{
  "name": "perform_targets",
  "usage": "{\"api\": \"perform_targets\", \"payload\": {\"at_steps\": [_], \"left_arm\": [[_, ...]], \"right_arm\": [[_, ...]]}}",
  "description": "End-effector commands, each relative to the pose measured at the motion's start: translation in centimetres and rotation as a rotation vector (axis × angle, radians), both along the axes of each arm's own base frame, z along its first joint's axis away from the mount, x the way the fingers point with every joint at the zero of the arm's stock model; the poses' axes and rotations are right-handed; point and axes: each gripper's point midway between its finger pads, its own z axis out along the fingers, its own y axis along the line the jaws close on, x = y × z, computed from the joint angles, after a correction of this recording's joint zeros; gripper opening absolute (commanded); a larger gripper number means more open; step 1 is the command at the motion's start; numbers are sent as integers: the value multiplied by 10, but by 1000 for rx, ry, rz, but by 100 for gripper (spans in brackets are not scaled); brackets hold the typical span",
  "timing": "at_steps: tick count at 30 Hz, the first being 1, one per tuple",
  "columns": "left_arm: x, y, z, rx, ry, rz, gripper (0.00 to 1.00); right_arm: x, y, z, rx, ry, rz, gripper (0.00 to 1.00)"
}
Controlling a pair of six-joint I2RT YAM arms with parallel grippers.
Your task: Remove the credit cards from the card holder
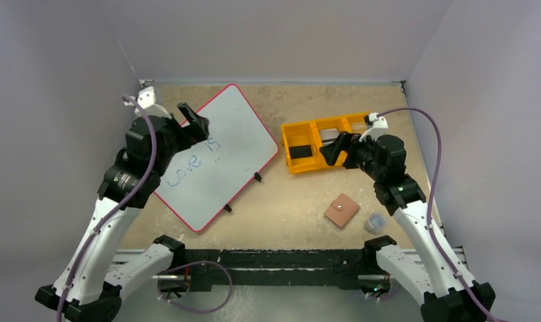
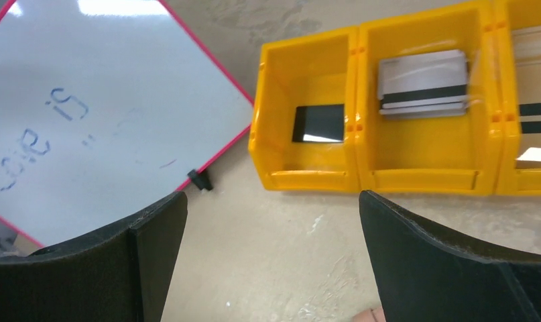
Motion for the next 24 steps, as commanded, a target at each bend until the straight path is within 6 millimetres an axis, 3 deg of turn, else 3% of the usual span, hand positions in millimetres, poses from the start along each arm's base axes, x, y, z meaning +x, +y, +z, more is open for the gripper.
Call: {"api": "perform_targets", "payload": {"at_steps": [1, 5, 7, 10, 14, 18, 24], "left_arm": [[-4, -81, 9, -74, -37, -339, 94], [-18, -153, -22, 18, 58, -549, 94], [-29, -190, -49, 90, 117, -631, 94], [-37, -224, -92, 144, 190, -682, 93], [-40, -240, -150, 193, 279, -671, 93], [-47, -241, -206, 241, 398, -657, 93], [-55, -246, -265, 276, 518, -677, 97]], "right_arm": [[-12, 22, 10, 86, -41, 136, 100], [-16, 28, 5, 111, -21, 166, 100], [-16, 28, 3, 121, -10, 162, 100], [-15, 24, 1, 130, 0, 123, 100], [-8, 2, 4, 105, -3, -16, 100], [-2, -19, 10, 76, -55, -132, 100], [9, -29, 8, 72, -64, -207, 100]]}}
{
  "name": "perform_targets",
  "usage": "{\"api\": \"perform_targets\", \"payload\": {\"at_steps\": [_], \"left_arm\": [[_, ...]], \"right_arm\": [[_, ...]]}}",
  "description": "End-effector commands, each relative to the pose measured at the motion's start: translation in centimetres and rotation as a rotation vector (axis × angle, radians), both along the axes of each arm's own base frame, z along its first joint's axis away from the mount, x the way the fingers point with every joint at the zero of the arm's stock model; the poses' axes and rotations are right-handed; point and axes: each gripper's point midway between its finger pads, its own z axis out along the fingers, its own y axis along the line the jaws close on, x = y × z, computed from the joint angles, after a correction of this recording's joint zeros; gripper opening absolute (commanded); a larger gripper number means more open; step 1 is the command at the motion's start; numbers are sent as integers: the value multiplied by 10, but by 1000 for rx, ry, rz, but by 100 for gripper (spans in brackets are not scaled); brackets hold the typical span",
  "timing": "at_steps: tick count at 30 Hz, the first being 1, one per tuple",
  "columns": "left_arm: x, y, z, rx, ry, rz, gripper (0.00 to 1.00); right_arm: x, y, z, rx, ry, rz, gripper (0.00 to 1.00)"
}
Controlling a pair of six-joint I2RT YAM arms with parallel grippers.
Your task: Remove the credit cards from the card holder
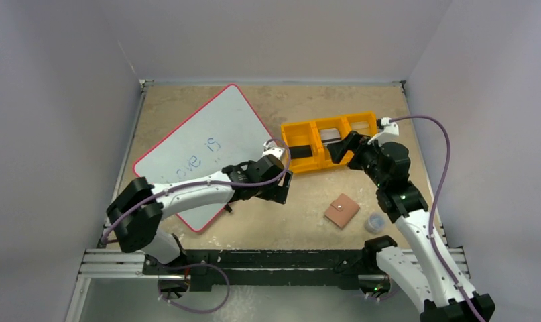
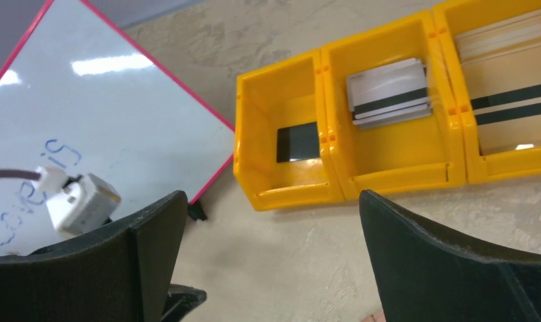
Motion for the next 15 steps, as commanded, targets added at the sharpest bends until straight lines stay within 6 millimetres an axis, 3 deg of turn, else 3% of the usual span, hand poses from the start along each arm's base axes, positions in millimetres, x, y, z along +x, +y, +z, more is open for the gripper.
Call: {"api": "perform_targets", "payload": {"at_steps": [1, 7, 15], "left_arm": [[5, -14, -24, -16, 23, 18, 97], [30, 7, -56, 64, 49, 132, 97], [79, 54, -71, 124, 16, 329, 93]], "right_arm": [[16, -15, 5, 3, -26, -111, 100], [28, -15, -6, -22, 20, -119, 100], [36, -14, -9, -32, 32, -125, 100]]}}
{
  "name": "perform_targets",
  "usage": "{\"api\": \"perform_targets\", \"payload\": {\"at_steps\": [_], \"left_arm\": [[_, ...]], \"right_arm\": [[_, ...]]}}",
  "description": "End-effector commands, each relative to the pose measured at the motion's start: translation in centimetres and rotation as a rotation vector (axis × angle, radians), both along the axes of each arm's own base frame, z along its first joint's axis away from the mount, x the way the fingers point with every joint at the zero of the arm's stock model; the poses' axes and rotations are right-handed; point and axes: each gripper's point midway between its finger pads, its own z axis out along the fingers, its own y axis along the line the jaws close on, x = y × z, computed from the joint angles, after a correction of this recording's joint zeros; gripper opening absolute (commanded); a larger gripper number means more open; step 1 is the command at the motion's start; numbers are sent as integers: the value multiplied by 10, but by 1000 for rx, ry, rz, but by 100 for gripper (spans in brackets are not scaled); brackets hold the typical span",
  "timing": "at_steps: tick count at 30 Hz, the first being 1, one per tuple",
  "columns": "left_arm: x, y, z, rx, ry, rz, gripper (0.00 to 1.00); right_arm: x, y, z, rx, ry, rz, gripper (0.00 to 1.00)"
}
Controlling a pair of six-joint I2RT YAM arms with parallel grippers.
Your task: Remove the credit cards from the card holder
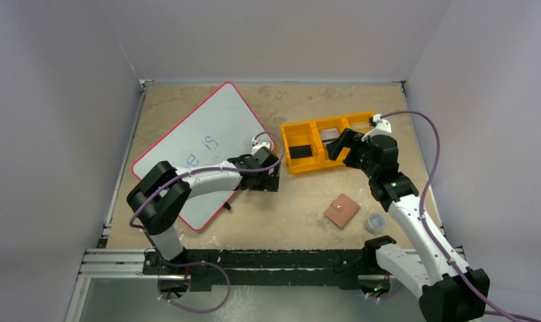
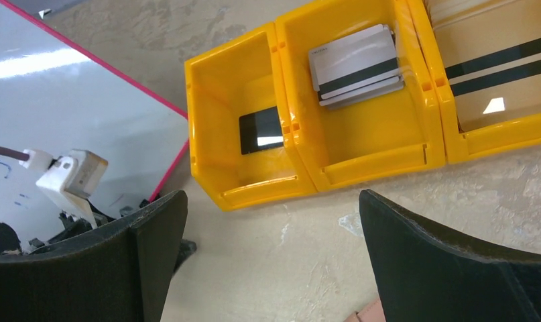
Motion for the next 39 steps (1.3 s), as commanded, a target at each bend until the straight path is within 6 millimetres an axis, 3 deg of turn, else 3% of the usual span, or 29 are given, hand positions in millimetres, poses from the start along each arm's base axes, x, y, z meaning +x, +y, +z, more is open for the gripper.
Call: {"api": "perform_targets", "payload": {"at_steps": [1, 10, 14, 20, 27, 33, 39], "left_arm": [[41, 25, 2, 15, -81, 150, 93], [94, 80, 6, 94, -133, 317, 92], [109, 123, 6, 224, -137, 417, 92], [109, 173, 13, 308, -146, 529, 92], [108, 208, 12, 374, -113, 581, 96], [104, 222, 13, 326, -86, 612, 97], [99, 171, 25, 130, -112, 522, 93]], "right_arm": [[14, -3, 31, 10, -93, -31, 100], [14, -2, 26, -19, -66, -9, 100], [12, -4, 29, -35, -68, -8, 100], [10, -9, 34, -52, -80, -18, 100], [12, -6, 43, -36, -104, -15, 100], [15, -7, 46, -37, -105, -23, 100], [23, -5, 45, -36, -104, -25, 100]]}}
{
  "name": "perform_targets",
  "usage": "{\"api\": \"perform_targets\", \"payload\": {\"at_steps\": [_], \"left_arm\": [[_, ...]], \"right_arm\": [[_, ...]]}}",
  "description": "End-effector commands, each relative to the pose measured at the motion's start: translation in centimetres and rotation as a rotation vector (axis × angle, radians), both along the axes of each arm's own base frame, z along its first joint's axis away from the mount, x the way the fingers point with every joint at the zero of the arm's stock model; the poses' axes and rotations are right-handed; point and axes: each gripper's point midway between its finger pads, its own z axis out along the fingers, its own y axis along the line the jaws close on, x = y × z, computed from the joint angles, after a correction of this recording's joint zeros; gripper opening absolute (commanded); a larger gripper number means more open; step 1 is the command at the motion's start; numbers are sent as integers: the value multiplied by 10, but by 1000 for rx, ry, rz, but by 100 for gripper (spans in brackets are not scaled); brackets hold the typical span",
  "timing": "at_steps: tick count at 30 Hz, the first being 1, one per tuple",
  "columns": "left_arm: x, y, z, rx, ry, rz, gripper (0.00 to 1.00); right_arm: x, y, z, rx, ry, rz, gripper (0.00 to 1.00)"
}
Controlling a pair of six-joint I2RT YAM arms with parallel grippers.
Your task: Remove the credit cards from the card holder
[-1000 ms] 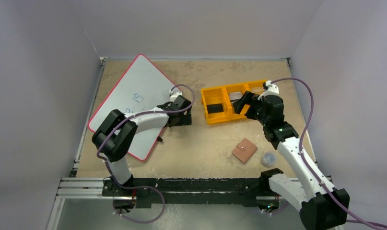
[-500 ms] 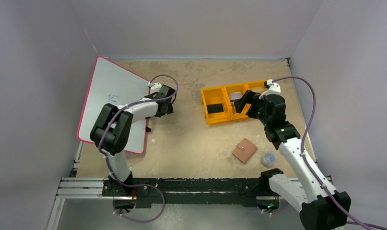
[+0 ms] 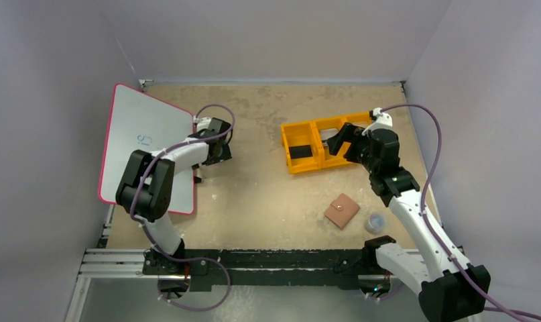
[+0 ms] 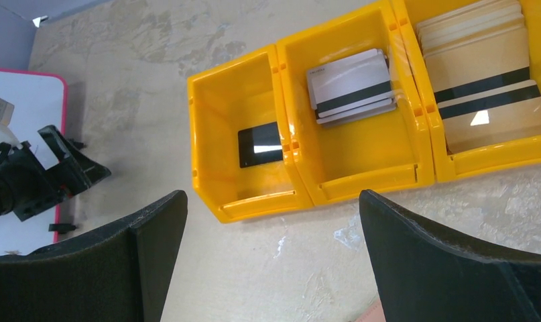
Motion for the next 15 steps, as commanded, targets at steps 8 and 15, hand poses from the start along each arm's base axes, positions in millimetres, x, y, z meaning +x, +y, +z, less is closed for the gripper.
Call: {"api": "perform_targets", "payload": {"at_steps": [8, 15], "left_arm": [[-29, -19, -6, -24, -17, 40, 95], [-33, 53, 1, 46, -4, 226, 99]], "right_arm": [[23, 10, 28, 51, -59, 10, 100], [25, 10, 28, 51, -54, 7, 100]]}}
